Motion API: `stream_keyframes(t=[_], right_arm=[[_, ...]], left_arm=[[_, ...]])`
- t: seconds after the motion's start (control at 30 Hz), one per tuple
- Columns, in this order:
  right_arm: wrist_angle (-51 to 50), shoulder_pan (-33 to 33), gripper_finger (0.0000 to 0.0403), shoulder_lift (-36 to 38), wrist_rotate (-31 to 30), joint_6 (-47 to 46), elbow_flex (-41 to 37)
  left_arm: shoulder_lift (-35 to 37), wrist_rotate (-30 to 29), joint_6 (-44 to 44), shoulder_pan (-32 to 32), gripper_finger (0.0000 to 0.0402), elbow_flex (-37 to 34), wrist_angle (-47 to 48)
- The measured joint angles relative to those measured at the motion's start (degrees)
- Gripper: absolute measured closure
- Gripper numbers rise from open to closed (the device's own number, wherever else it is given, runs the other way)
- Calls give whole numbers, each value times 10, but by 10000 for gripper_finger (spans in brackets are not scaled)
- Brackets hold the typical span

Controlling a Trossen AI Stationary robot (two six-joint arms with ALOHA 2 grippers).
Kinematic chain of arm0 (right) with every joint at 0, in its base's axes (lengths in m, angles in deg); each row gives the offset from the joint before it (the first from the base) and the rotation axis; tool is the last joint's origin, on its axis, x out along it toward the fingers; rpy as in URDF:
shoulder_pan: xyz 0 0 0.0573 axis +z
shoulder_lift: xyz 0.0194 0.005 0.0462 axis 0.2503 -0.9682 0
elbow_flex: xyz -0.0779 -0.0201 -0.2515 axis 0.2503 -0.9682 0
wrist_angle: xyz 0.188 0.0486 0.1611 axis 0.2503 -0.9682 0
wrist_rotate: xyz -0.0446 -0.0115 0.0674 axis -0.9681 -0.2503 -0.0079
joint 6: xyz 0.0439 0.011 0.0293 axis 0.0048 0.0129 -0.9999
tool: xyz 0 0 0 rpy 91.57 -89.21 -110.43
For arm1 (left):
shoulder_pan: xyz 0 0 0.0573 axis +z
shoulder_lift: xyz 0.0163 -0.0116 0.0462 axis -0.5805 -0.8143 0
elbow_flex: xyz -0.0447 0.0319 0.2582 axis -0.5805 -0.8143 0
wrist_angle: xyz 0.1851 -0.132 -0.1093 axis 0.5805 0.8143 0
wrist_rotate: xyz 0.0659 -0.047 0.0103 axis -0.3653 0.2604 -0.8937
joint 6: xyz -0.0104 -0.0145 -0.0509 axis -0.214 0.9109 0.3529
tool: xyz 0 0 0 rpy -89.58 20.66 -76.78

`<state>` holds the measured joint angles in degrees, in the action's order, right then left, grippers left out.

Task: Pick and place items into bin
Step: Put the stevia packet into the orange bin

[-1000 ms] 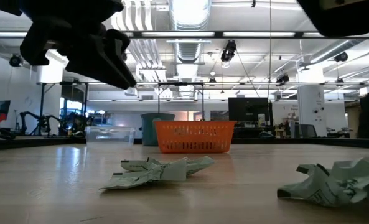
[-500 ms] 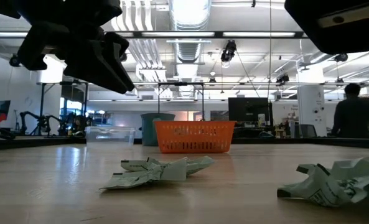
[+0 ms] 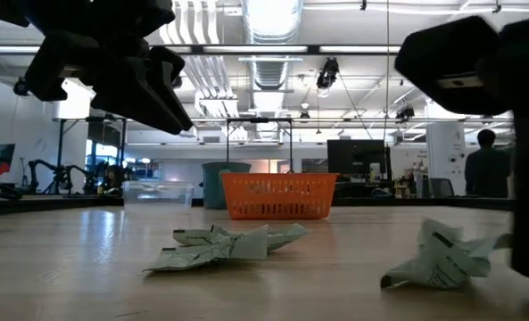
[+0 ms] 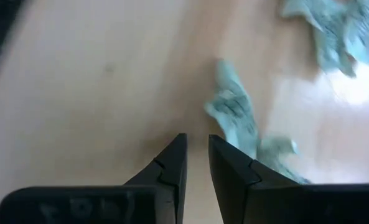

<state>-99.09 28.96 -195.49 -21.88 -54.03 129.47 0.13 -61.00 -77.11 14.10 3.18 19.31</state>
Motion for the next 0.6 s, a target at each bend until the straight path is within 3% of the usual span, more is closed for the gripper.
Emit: stream_keyframes(t=[0.3, 0.6], right_arm=[[-145, -11, 346, 16, -116, -104, -9], [-124, -9, 345, 24, -122, -108, -28]], left_arm=[[0, 0, 0, 0, 311, 0, 0], [0, 0, 0, 0, 311, 0, 0]])
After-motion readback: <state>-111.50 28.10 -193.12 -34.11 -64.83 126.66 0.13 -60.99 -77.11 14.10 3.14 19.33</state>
